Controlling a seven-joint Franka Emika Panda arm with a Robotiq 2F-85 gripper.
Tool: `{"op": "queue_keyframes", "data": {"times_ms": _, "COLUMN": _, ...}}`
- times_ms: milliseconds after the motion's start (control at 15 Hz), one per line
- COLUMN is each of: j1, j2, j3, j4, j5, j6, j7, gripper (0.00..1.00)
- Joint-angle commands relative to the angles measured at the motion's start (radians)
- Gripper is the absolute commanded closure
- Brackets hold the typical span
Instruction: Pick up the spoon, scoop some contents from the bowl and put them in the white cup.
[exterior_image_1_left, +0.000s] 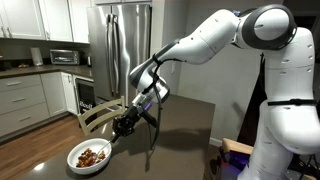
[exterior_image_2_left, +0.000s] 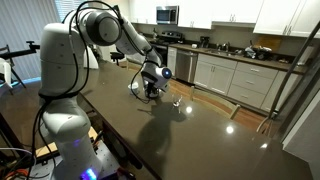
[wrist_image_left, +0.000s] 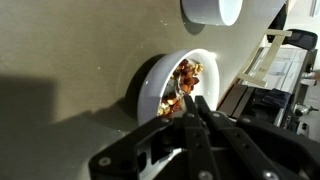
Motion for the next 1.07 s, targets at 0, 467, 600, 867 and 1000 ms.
{"op": "queue_keyframes", "data": {"times_ms": 0, "j1": -0.023, "j2": 0.016, "j3": 0.006, "j4": 0.02, "j5": 0.07, "j6": -0.055, "j7": -0.05, "gripper": 0.96}}
{"op": "queue_keyframes", "data": {"times_ms": 467, "j1": -0.026, "j2": -0.003, "j3": -0.012, "j4": 0.022, "j5": 0.08, "j6": -0.11, "j7": -0.054, "gripper": 0.96}}
{"op": "queue_keyframes", "data": {"times_ms": 600, "j1": -0.027, "j2": -0.01, "j3": -0.016, "j4": 0.026, "j5": 0.074, "j6": -0.117, "j7": -0.052, "gripper": 0.96}}
{"op": "queue_keyframes", "data": {"times_ms": 867, "j1": -0.026, "j2": -0.027, "j3": -0.021, "j4": 0.033, "j5": 0.069, "j6": -0.117, "j7": -0.05, "gripper": 0.96}}
{"op": "queue_keyframes", "data": {"times_ms": 1000, "j1": -0.026, "j2": -0.04, "j3": -0.02, "j4": 0.031, "j5": 0.071, "j6": -0.123, "j7": -0.052, "gripper": 0.96}}
